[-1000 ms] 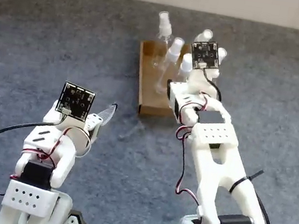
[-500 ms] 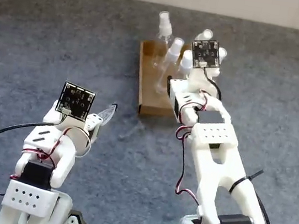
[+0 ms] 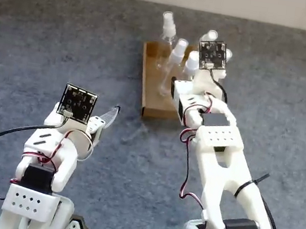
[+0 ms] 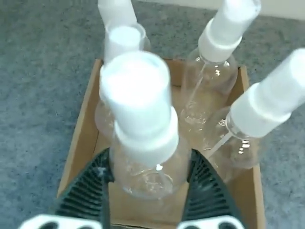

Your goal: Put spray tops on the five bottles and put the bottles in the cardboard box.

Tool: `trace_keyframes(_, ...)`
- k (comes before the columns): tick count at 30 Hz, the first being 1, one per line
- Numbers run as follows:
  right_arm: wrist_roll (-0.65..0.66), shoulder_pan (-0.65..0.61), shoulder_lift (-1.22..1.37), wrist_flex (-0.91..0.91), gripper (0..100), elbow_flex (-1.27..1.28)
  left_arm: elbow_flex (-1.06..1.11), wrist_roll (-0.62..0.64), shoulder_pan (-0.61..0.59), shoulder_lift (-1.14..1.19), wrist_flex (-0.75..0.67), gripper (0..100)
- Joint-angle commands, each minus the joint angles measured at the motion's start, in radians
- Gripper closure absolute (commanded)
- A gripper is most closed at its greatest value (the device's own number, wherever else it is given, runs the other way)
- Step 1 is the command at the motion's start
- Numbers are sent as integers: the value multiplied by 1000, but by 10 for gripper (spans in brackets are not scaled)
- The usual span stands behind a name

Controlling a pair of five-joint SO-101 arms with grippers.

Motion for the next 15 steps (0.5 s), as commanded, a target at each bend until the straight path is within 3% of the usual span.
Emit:
trace_keyframes(1,-11,13,41,-28,994,-45,-10,15,18,2,-21,755)
trace_keyframes(15,-5,12,41,-27,969,-44,-10,15,19,2,-21,755)
